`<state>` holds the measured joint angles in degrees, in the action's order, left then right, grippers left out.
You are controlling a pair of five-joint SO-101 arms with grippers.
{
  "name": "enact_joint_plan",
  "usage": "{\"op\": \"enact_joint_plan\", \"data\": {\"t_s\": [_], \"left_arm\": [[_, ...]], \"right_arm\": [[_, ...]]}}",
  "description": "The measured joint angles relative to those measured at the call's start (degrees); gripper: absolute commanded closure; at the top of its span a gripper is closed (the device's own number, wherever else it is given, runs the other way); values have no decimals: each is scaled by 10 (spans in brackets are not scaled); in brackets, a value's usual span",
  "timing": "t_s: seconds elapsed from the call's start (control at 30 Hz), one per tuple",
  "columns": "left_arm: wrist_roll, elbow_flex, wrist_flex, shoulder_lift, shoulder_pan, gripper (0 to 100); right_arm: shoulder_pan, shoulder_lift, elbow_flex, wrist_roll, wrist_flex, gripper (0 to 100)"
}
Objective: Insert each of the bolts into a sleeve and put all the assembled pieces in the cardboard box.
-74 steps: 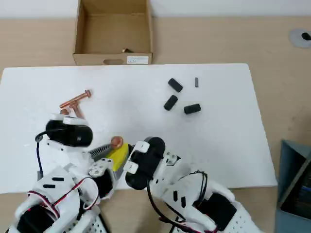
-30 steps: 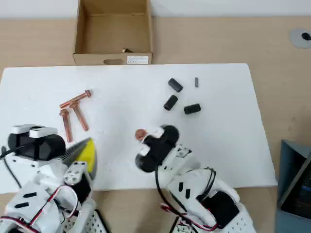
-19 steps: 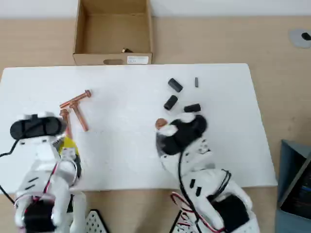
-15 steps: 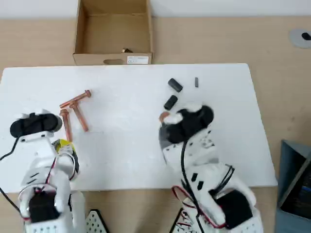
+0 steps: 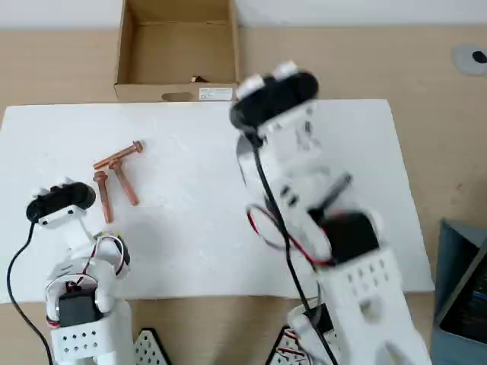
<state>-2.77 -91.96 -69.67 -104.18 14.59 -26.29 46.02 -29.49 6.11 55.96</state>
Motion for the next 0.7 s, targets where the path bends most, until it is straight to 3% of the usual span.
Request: {"op": "enact_joint_plan", "data": {"t_s": [0.37,0.7], "left_arm": [[-2,-4,4,1,0,998],[-2,-4,4,1,0,998]], "right_arm": [[17,-339,239,-91,-134,989],[17,-655,495,-152,-175,986]]}}
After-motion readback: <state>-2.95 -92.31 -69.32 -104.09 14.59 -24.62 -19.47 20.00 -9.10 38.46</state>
